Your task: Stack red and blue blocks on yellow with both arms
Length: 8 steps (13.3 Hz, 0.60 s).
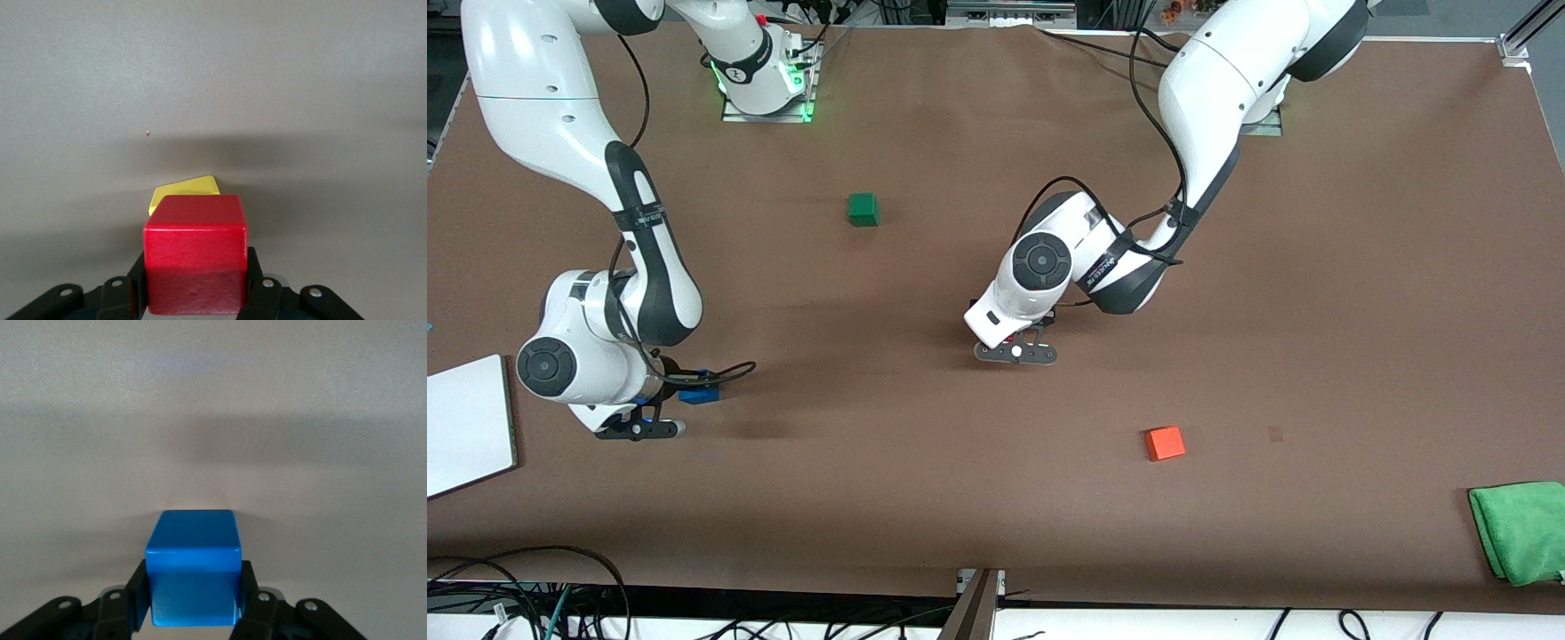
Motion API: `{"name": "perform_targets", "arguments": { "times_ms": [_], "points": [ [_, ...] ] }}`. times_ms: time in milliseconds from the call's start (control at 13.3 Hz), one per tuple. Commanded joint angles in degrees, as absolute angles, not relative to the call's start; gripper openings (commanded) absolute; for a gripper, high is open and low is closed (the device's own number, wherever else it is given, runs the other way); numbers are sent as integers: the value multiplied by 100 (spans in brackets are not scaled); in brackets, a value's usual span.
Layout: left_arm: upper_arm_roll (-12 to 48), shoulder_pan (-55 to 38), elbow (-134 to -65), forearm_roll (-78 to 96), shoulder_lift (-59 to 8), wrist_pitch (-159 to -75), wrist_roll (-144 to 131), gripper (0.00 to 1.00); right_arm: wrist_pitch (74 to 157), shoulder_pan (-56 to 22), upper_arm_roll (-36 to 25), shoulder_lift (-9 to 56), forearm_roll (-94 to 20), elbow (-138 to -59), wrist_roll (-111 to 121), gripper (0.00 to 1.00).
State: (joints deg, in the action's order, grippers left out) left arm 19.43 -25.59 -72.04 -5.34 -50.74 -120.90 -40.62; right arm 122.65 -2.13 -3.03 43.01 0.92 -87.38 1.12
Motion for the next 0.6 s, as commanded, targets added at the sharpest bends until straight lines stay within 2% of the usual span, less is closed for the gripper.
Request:
{"name": "perform_targets", "arguments": {
  "times_ms": [0, 525],
  "points": [
    [1907, -2576, -6996, -467, -5133, -12006, -4271, 0, 12357, -193, -272, 4236, 132, -8842, 229, 32],
    [1890, -2549, -7005, -70, -5106, -11962, -4658, 0, 12287, -220, -220, 4113, 88, -8587, 229, 30]
  ]
}}
